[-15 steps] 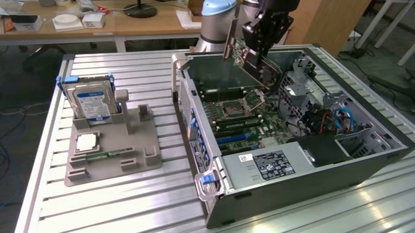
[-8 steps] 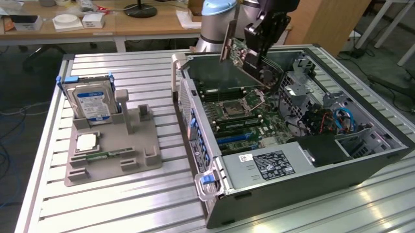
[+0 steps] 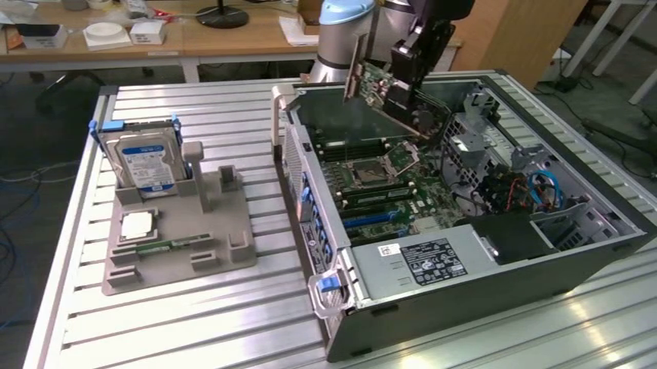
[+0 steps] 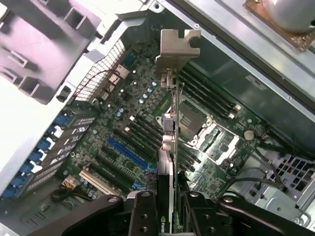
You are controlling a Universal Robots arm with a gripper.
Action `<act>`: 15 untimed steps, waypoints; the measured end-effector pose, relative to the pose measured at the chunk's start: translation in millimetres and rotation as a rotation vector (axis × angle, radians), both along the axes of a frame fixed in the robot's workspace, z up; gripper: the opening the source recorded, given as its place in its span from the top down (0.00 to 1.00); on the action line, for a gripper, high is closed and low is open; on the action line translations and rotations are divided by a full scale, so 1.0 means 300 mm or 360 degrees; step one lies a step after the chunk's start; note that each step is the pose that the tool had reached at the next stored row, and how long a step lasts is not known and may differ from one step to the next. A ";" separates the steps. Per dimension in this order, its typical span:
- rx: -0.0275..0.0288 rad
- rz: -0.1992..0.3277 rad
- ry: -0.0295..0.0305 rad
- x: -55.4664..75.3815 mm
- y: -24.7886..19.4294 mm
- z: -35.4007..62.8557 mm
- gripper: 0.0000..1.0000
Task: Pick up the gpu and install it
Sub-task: 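Insert the gpu into the slot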
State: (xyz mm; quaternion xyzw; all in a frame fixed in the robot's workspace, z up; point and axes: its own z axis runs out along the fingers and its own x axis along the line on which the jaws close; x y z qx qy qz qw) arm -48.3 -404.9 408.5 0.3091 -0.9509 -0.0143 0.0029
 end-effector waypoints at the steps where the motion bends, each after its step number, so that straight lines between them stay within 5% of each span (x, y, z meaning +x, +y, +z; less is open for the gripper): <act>1: 0.00000 0.0021 0.00001 0.000 0.000 0.000 0.74; 15: 0.00000 0.0307 -0.00001 0.000 -0.001 -0.005 0.74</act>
